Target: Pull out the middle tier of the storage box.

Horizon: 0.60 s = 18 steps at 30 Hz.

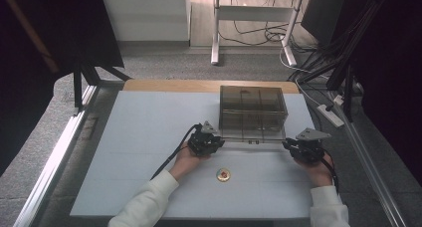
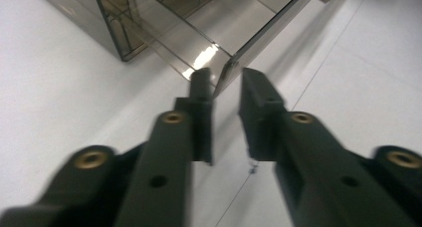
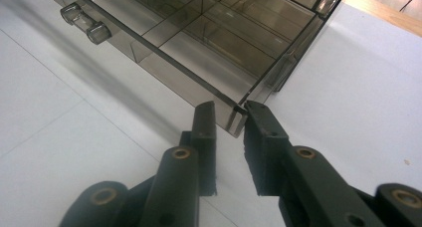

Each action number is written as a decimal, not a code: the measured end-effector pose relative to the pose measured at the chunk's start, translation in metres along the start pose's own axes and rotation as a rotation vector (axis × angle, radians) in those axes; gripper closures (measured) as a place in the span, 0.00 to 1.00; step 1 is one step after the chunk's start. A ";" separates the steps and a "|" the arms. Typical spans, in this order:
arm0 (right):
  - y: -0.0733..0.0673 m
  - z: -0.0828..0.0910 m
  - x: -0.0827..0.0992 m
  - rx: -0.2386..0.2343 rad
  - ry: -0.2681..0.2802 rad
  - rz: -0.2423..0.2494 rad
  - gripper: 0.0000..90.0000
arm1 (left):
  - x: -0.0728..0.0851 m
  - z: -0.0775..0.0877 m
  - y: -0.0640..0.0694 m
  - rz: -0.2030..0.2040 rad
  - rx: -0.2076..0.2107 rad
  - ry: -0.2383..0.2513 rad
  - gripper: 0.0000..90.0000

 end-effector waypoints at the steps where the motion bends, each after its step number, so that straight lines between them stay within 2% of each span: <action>1: 0.000 0.000 0.000 -0.002 0.001 -0.003 0.74 | 0.000 0.000 0.000 -0.003 -0.006 0.001 0.73; 3: -0.001 0.000 0.000 -0.003 -0.001 -0.008 0.72 | -0.001 0.000 0.001 0.011 -0.010 0.007 0.62; 4: -0.001 0.000 -0.001 -0.006 0.001 -0.018 0.68 | -0.001 0.001 0.000 0.016 -0.010 0.008 0.54; 6: 0.000 0.001 -0.001 -0.016 0.009 -0.048 0.58 | -0.001 0.003 -0.001 0.025 -0.007 0.008 0.44; 9: 0.002 0.004 -0.001 -0.032 0.025 -0.087 0.53 | -0.002 0.007 -0.002 0.024 0.000 0.006 0.38; 12: 0.002 0.007 -0.001 -0.042 0.033 -0.102 0.45 | 0.000 0.013 -0.003 0.014 0.020 0.003 0.34; 18: 0.000 0.012 -0.006 -0.057 0.062 -0.106 0.40 | 0.006 0.032 -0.007 0.008 0.034 0.008 0.31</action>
Point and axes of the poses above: each handheld gripper's, and its own axes: z roughly backward along the jaws, x roughly out of its underside, y roughly to its right, the point moved 2 cm from there along -z, roughly forward along the jaws, and after that the axes turned 6 degrees about z, right-handed, at the moved point
